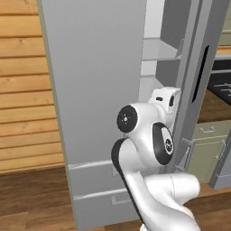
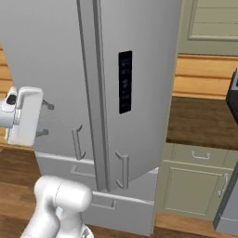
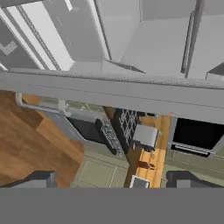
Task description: Take the strawberry from the fridge and place it on top of the pancake, located on the dining counter.
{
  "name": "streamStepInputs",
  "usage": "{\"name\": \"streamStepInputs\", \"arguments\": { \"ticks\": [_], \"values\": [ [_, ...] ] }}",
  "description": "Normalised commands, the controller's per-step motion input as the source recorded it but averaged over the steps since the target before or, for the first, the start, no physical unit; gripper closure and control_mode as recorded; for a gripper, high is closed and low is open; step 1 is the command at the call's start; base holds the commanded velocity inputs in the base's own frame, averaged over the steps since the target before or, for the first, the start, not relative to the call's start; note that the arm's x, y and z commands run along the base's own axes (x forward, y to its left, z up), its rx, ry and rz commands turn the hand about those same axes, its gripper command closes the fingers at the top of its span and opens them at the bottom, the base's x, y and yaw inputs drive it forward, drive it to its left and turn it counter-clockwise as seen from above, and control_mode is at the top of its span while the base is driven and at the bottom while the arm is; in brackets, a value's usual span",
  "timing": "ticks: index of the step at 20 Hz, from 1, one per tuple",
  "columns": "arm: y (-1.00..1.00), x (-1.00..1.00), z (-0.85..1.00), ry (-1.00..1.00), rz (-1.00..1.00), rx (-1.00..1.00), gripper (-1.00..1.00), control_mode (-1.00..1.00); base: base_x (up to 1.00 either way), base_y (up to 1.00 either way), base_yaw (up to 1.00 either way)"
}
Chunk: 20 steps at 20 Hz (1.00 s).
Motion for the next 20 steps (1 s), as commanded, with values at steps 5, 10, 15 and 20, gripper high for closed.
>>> {"name": "streamStepInputs", "arguments": {
  "ticks": [5, 10, 15, 20],
  "values": [
    [0.02, 0.99, 0.11, 0.41, -0.09, -0.37, -1.00, -1.00, 0.00, 0.00, 0.00],
    [-0.35, 0.90, 0.00, 0.23, -0.22, 0.00, -1.00, -1.00, 0.00, 0.00, 0.00],
    [-0.33, 0.89, 0.00, 0.25, -0.22, -0.01, -1.00, -1.00, 0.00, 0.00, 0.00],
    [-0.45, 0.61, 0.00, 0.22, -0.12, 0.00, -1.00, -1.00, 0.00, 0.00, 0.00]
  ]
}}
